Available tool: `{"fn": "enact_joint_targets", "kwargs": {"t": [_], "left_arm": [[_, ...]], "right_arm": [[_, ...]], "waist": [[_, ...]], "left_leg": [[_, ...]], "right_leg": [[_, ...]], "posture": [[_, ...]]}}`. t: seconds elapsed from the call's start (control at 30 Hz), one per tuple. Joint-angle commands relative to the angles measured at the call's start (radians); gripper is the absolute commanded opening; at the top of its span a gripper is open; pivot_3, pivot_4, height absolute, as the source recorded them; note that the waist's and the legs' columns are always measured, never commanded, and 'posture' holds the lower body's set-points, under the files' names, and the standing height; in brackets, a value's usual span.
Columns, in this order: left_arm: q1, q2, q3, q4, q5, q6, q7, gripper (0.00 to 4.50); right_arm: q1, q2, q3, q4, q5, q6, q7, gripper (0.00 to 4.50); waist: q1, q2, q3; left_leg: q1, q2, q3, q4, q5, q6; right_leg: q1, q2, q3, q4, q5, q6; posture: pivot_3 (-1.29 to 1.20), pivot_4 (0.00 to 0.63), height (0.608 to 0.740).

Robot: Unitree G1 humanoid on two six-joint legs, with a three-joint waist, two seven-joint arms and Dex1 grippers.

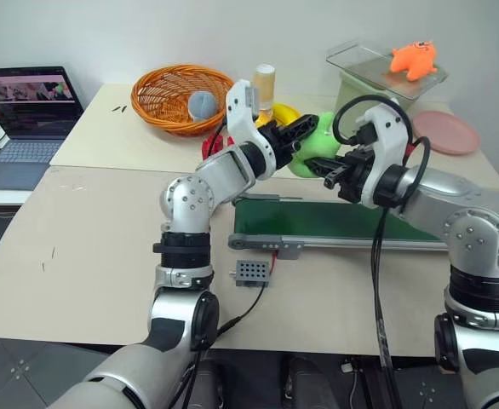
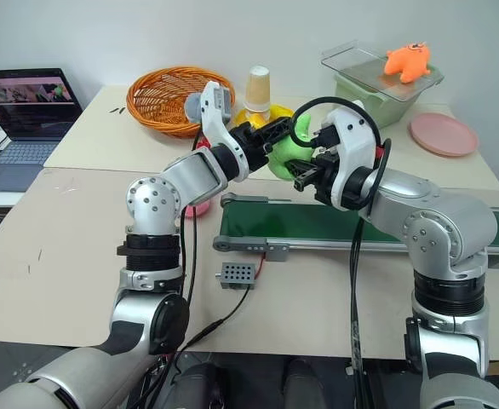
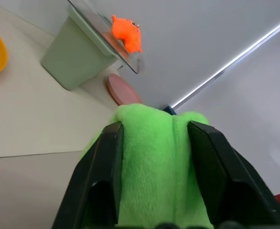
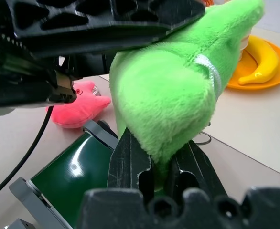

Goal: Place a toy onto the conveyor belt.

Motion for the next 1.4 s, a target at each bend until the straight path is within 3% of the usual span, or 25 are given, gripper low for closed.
{"fn": "enact_joint_targets", "kwargs": {"t": [0.03,0.17,0.3,0.47,0.63,1.0,1.17,1.4], "left_arm": [[-0.089,0.021,0.076,-0.025,-0.105,0.010,0.033,2.09],[-0.129,0.122,0.125,-0.010,-0.144,0.047,0.053,2.09],[-0.095,0.357,0.051,-0.046,-0.132,0.220,-0.074,2.09],[0.009,0.677,-0.144,-0.181,-0.120,0.382,-0.400,2.09],[0.077,0.893,-0.303,-0.315,-0.074,0.360,-0.703,2.09],[0.060,1.013,-0.355,-0.377,0.000,0.322,-0.949,2.09],[0.067,1.045,-0.358,-0.374,0.072,0.251,-1.005,2.09],[0.135,1.036,-0.313,-0.369,0.173,0.040,-1.065,2.09]], "right_arm": [[-0.022,-0.010,-0.031,-0.032,-0.012,-0.009,0.009,0.00],[-0.020,-0.060,0.001,-0.044,-0.056,-0.031,0.048,0.00],[-0.014,-0.254,0.139,-0.102,-0.221,-0.206,0.226,0.00],[0.008,-0.442,0.277,-0.120,-0.449,-0.495,0.441,0.00],[-0.011,-0.479,0.357,-0.035,-0.692,-0.848,0.550,0.00],[0.014,-0.406,0.418,0.207,-1.071,-1.405,0.527,0.00],[0.048,-0.353,0.414,0.265,-1.136,-1.507,0.515,0.00],[0.105,-0.298,0.391,0.288,-1.155,-1.507,0.519,0.00]], "waist": [[0.000,0.000,0.000],[0.000,0.000,0.000],[-0.007,0.000,0.000],[-0.018,0.001,0.000],[-0.020,0.001,0.000],[-0.024,0.001,0.001],[-0.023,0.001,0.001],[-0.023,0.001,0.001]], "left_leg": [[0.000,0.000,0.000,0.000,0.000,0.000],[0.000,0.000,0.000,-0.001,0.000,-0.001],[0.000,0.000,0.000,-0.002,0.002,-0.003],[0.002,0.000,0.001,-0.006,0.003,-0.006],[0.002,-0.001,0.002,-0.008,0.005,-0.010],[0.002,-0.001,0.002,-0.010,0.007,-0.012],[0.002,-0.001,0.002,-0.011,0.007,-0.013],[0.002,-0.001,0.002,-0.010,0.008,-0.013]], "right_leg": [[0.000,0.000,0.000,0.000,0.000,0.000],[0.000,0.000,0.000,-0.001,0.000,0.000],[0.000,0.000,0.000,-0.002,0.000,0.000],[-0.001,0.000,-0.001,-0.001,-0.002,0.002],[-0.002,0.000,0.000,0.000,-0.004,0.001],[-0.004,0.000,0.000,0.004,-0.008,-0.002],[-0.005,0.000,0.000,0.004,-0.009,-0.001],[-0.005,0.000,0.000,0.004,-0.009,-0.002]], "posture": [[0.00,0.150,0.739],[0.00,0.150,0.739],[0.00,0.150,0.739],[0.00,0.150,0.739],[0.00,0.150,0.739],[0.00,0.150,0.739],[0.00,0.150,0.739],[0.00,0.150,0.739]]}}
